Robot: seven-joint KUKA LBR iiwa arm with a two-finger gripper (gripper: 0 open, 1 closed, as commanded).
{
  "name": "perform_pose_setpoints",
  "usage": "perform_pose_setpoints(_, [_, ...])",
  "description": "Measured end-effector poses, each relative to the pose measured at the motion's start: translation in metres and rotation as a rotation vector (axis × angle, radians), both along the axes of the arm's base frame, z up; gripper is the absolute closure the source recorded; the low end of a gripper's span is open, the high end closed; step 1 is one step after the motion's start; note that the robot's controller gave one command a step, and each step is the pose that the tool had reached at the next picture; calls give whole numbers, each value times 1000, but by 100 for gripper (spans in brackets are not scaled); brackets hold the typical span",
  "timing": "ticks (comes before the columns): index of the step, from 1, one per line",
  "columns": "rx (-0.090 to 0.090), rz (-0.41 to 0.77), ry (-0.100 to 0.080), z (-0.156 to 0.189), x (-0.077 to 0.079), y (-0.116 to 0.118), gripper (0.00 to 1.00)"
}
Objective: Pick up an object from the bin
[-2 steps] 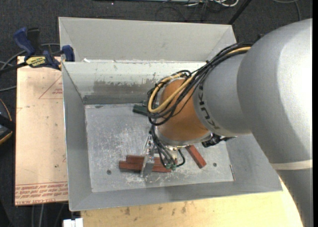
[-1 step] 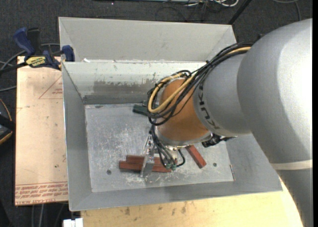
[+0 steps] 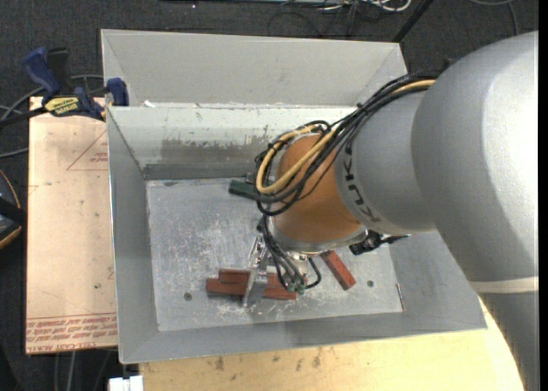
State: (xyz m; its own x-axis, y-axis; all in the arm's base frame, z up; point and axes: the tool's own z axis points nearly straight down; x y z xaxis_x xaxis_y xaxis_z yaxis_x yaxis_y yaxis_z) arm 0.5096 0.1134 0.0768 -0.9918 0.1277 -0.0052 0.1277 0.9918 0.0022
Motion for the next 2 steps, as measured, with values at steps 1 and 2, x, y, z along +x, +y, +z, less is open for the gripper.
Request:
perform_pose_setpoints(1, [-2, 1, 13, 20, -4, -1, 100])
perform_pose_setpoints(2, [-1, 2, 8, 40, -2, 0, 100])
